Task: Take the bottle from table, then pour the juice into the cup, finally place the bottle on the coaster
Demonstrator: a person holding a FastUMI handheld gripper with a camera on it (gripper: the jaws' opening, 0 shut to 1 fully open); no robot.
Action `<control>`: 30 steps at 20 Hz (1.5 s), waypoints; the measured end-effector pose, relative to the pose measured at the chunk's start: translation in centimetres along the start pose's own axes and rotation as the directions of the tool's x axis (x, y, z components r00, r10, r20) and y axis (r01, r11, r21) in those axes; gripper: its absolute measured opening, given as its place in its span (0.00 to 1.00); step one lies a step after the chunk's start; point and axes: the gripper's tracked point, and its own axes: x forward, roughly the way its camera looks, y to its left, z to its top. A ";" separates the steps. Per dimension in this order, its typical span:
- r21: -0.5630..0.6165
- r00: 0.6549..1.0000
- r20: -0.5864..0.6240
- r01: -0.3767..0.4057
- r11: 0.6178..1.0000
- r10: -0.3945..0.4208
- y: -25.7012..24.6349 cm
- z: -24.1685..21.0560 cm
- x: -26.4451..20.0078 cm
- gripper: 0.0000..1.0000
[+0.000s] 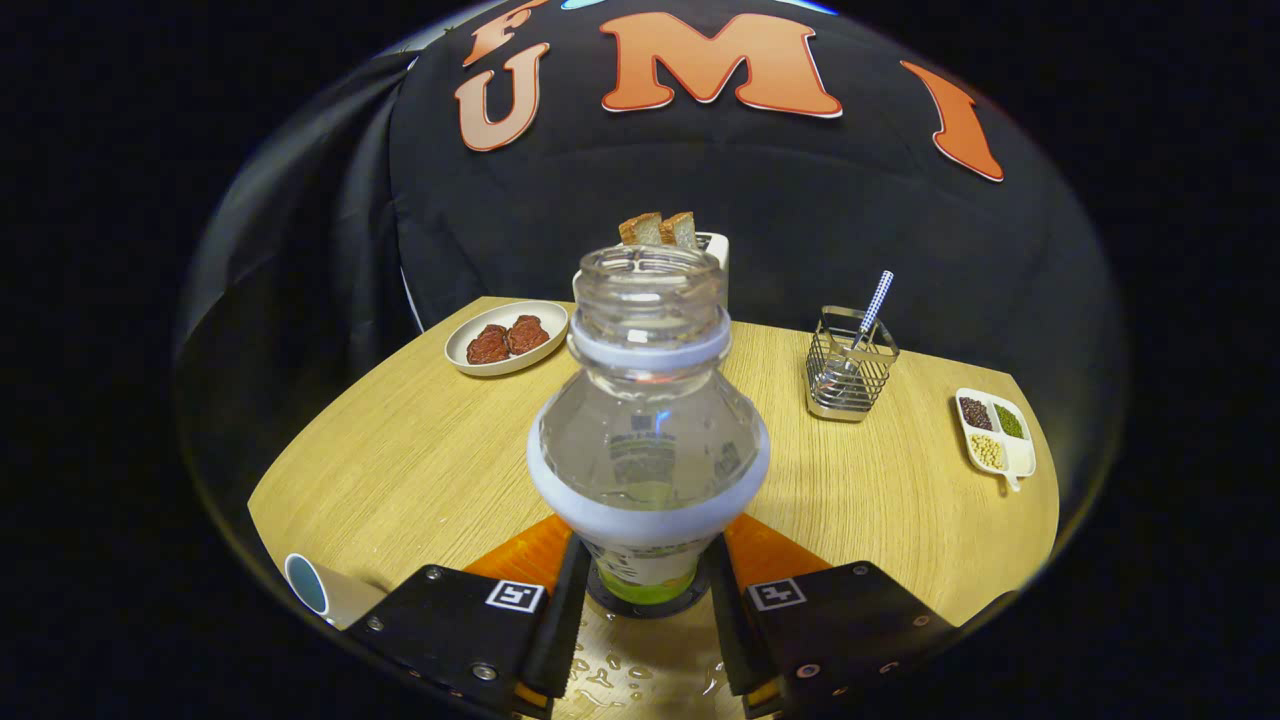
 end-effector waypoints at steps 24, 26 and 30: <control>-0.025 0.994 0.053 0.092 0.995 -0.090 0.2 0.8 -8.4 0.98; 0.008 0.989 0.078 0.129 0.992 -0.129 -0.4 2.1 -11.1 0.97; 0.091 0.971 0.141 0.181 0.979 -0.193 -1.1 5.9 -17.3 0.98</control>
